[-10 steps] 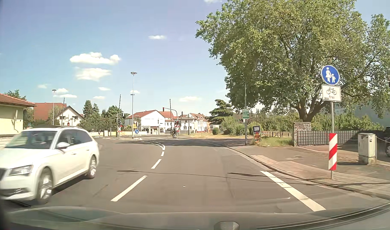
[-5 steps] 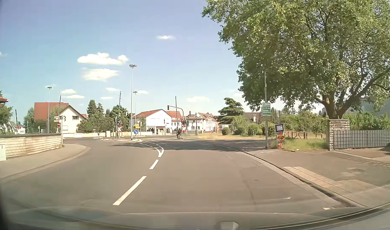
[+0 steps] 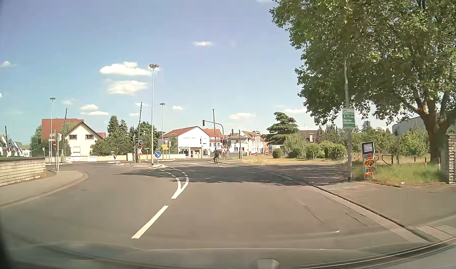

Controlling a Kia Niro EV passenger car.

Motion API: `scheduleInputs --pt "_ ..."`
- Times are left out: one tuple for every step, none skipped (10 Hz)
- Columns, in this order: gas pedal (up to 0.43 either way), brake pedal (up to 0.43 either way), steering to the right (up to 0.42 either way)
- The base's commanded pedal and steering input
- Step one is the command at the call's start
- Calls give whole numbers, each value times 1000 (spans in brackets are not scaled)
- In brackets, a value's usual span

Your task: Follow the waypoints while adhering to traffic rules and regulations

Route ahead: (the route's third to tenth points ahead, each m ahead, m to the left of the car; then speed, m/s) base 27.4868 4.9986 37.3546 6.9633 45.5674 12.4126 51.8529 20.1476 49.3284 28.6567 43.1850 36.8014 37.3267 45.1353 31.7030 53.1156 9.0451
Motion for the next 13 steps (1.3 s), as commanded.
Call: scheduleInputs --pt "0 207 -44" --pt "0 207 -45" --pt "0 213 -45" --pt "0 213 -45" --pt "0 213 -45" --pt "0 220 -45" --pt "0 220 -44" --pt "0 226 -44" --pt "0 226 -44" --pt "0 232 -44" --pt "0 232 -44" --pt "0 232 -44" --pt "0 238 -44"
